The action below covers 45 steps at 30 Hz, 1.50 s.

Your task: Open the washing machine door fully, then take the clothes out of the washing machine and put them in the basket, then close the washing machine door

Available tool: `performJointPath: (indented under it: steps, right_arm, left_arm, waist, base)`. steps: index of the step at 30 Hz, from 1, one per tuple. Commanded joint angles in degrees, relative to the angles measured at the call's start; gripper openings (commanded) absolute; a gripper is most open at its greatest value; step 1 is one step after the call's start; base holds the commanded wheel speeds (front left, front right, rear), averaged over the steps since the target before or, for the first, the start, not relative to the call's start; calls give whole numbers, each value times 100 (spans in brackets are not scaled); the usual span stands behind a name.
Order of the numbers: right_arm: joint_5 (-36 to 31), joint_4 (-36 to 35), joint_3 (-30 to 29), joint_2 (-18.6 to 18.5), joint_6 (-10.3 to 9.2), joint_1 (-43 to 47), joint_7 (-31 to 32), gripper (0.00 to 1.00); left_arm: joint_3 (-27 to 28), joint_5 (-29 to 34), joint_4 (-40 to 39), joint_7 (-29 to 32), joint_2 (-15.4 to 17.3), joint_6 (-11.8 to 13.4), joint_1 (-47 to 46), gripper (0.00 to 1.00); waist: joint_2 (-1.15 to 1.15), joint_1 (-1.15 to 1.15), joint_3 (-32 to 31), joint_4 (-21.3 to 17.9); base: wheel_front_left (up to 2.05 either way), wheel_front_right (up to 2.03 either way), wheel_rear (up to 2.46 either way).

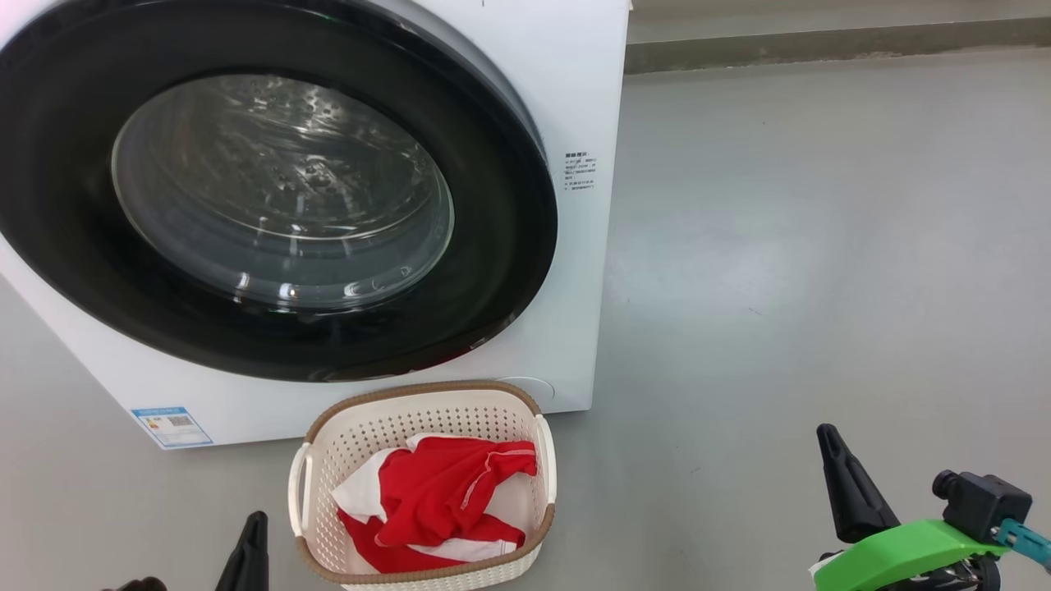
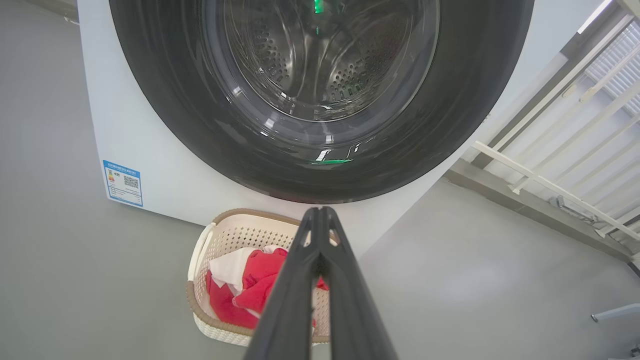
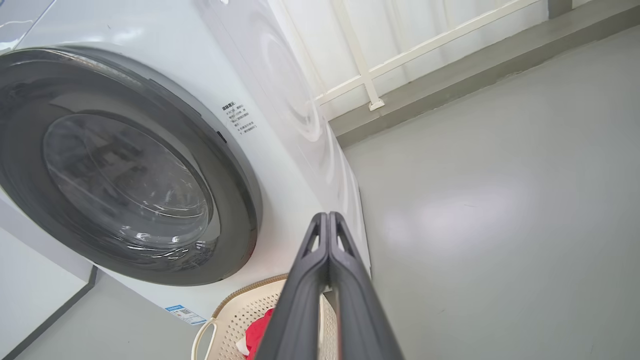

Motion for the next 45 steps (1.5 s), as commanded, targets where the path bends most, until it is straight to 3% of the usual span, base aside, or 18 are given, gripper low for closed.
performJointPath:
  steps: [1, 45]
  right_arm:
    - [146, -169, -15, -85, -2, -244, 27, 0]
    - [2890, -243, -272, -113, -4, -425, 758, 0]
  left_arm:
    - [139, -155, -91, 35, 50, -61, -275, 0]
    - [555, -2736, 157, 745, -236, -432, -653, 0]
  waist:
    - [0, -1, 1, 2]
    - [0, -1, 25, 61]
  base:
    - [0, 0, 0]
    - [0, 0, 0]
